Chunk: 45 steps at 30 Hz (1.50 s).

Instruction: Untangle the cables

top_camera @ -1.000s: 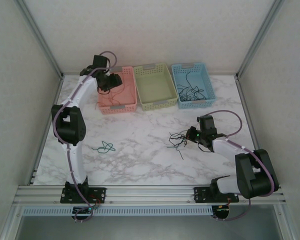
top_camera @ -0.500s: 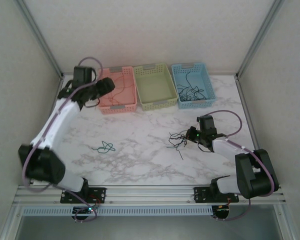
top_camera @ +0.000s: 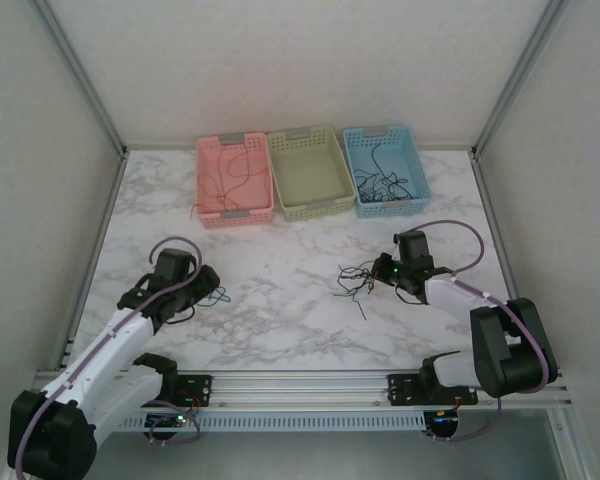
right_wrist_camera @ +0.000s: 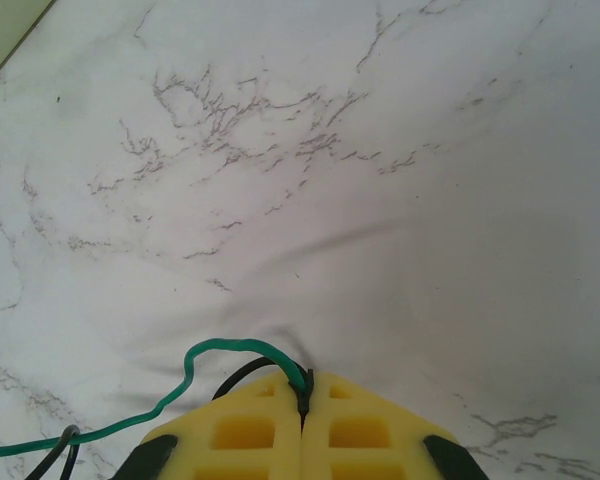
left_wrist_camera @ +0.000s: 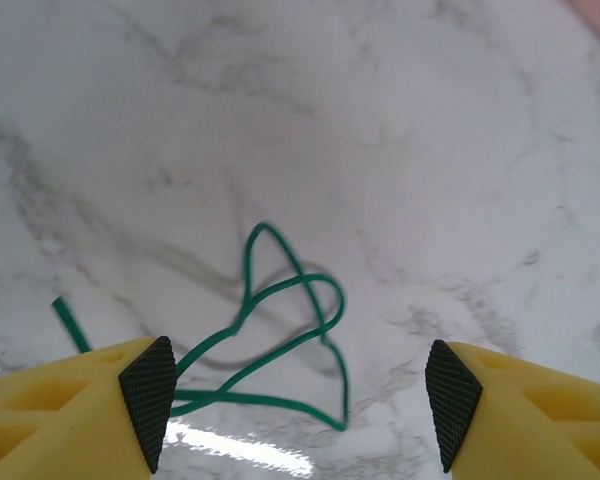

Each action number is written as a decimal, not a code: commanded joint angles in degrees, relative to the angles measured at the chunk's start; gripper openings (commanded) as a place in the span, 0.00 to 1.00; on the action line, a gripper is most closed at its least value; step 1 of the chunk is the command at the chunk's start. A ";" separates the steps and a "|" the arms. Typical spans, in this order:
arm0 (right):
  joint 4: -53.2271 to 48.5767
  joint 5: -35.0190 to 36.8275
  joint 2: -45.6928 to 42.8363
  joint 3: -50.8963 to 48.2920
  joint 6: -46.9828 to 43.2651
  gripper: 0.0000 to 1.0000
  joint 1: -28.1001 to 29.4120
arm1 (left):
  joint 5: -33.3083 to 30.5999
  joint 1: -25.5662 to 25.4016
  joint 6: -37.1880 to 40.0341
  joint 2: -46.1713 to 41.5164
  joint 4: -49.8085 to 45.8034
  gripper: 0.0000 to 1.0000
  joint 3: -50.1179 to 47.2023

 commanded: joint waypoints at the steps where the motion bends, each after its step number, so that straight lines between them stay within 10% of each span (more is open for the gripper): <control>1: -0.60 2.10 -0.10 -0.25 0.36 0.00 0.48 | -3.83 -1.69 -5.42 -1.14 -1.04 0.69 -0.86; 45: -0.70 3.71 -0.56 -0.43 0.37 0.00 1.56 | -3.73 -11.99 -2.56 14.05 2.60 0.65 2.15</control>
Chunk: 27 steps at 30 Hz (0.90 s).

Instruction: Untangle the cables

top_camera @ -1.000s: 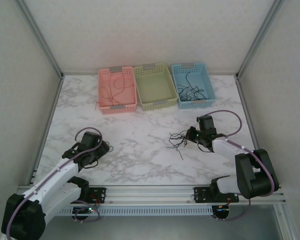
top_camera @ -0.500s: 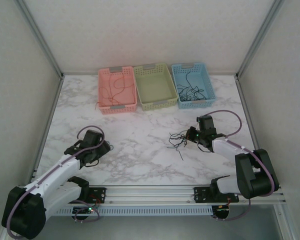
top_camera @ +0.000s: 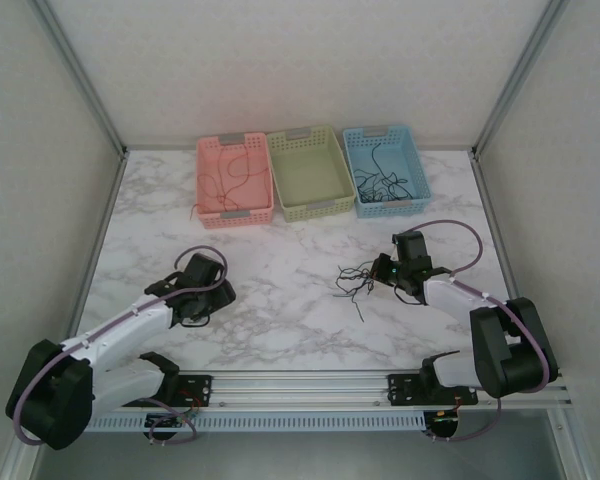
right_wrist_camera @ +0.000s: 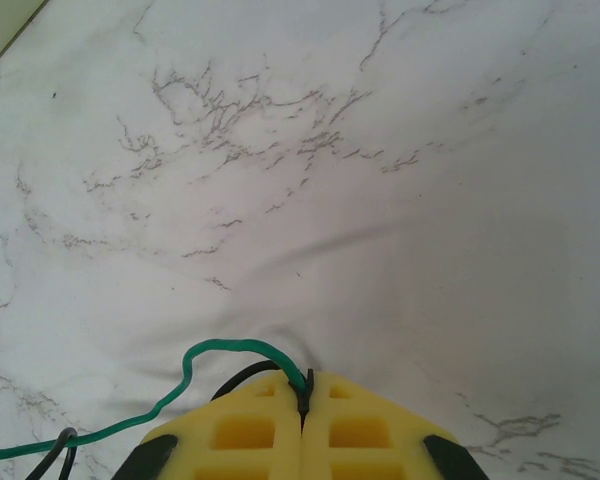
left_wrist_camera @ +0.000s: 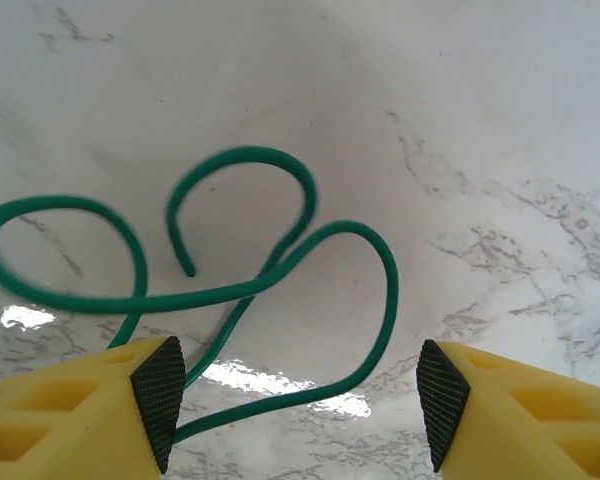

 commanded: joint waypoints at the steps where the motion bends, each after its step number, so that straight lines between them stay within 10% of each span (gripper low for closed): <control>1: -0.77 2.18 -0.48 -0.38 0.36 0.00 0.56 | -1.08 -1.47 0.63 1.94 1.28 0.65 1.49; 9: -0.98 2.31 -0.10 -0.07 0.10 0.00 0.79 | -1.03 -2.78 1.69 8.16 3.21 0.56 3.22; 22: -1.04 2.68 0.06 0.09 0.04 0.00 1.13 | -2.59 -3.22 3.90 3.53 -0.26 0.00 6.67; 27: -1.04 2.77 0.19 0.10 0.01 0.00 1.22 | -1.63 -3.37 6.15 4.72 -1.96 0.00 15.08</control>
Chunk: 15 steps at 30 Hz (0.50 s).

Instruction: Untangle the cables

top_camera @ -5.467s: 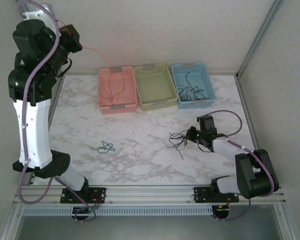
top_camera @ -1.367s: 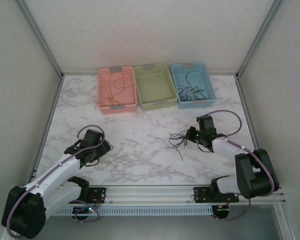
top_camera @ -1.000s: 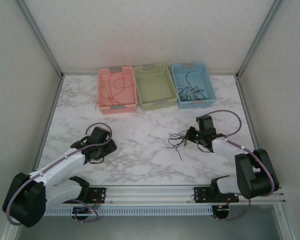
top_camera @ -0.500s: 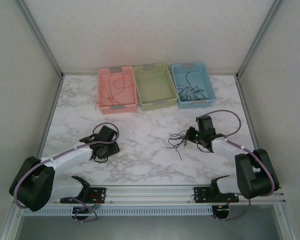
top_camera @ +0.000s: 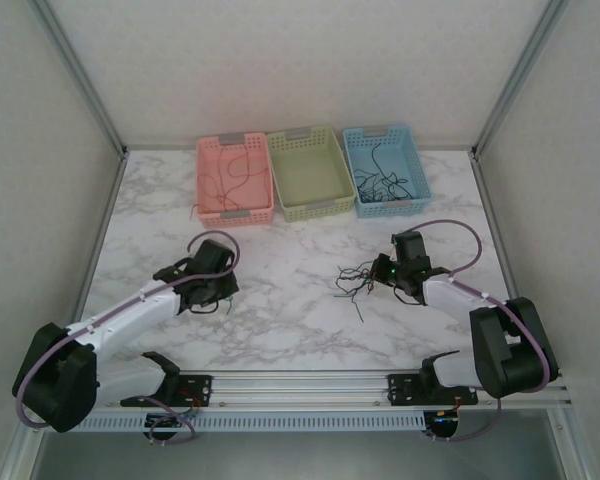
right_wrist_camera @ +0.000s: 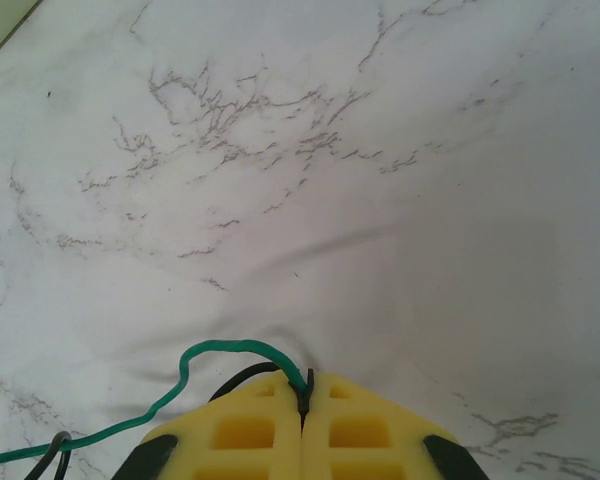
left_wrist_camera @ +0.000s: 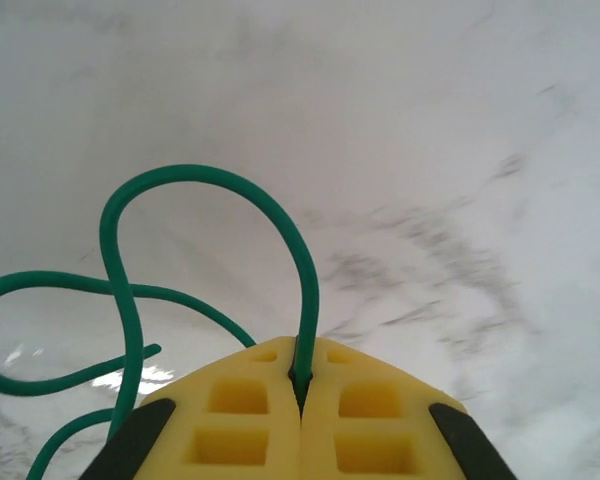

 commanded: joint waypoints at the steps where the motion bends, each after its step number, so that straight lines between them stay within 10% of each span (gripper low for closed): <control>1: -1.04 1.52 0.18 0.11 0.01 0.00 0.48 | -0.58 -0.69 2.43 1.18 -1.91 0.00 7.81; 15: -1.21 1.51 0.16 0.19 -0.15 0.00 0.48 | 1.66 -1.52 11.49 34.10 -6.74 0.00 55.95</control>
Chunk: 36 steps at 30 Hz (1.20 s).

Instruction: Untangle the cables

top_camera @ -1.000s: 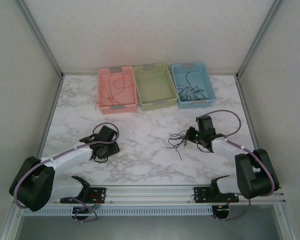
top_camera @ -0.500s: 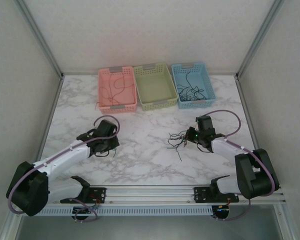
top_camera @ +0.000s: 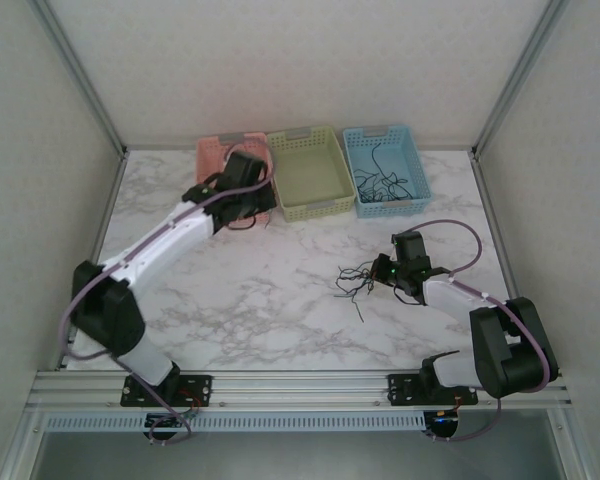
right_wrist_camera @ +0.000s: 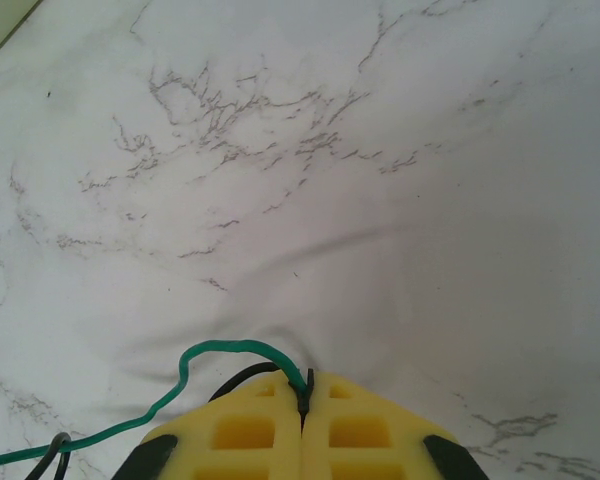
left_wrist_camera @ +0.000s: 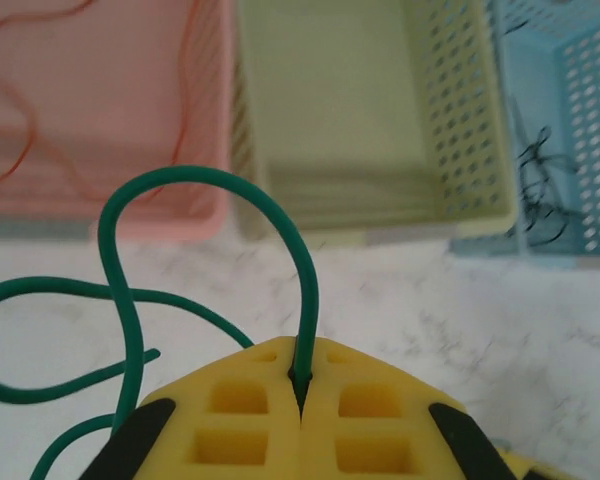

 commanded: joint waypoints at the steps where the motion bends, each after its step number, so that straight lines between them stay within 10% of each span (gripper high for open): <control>1: -1.22 1.49 0.17 0.23 -0.16 0.00 0.49 | 1.35 -0.32 3.90 8.79 -4.26 0.00 11.93; 9: -1.30 1.32 0.19 0.27 -0.26 0.00 0.54 | 6.38 2.29 6.08 33.67 -12.41 0.02 44.12; 14: -1.22 1.24 0.26 0.19 -0.25 0.00 0.52 | 9.15 3.78 6.41 44.41 -16.91 0.55 59.51; 21: -1.22 1.21 0.63 0.37 -0.30 0.00 0.65 | 12.73 4.24 7.23 42.73 -17.74 0.64 60.34; 26: -1.37 1.16 0.68 0.54 -0.43 0.00 0.88 | 15.14 2.83 9.10 30.68 -13.51 0.64 46.92; 36: 2.59 -5.99 -0.92 -0.78 -1.02 0.00 1.08 | 20.95 -1.32 5.78 -7.03 11.81 0.64 -11.16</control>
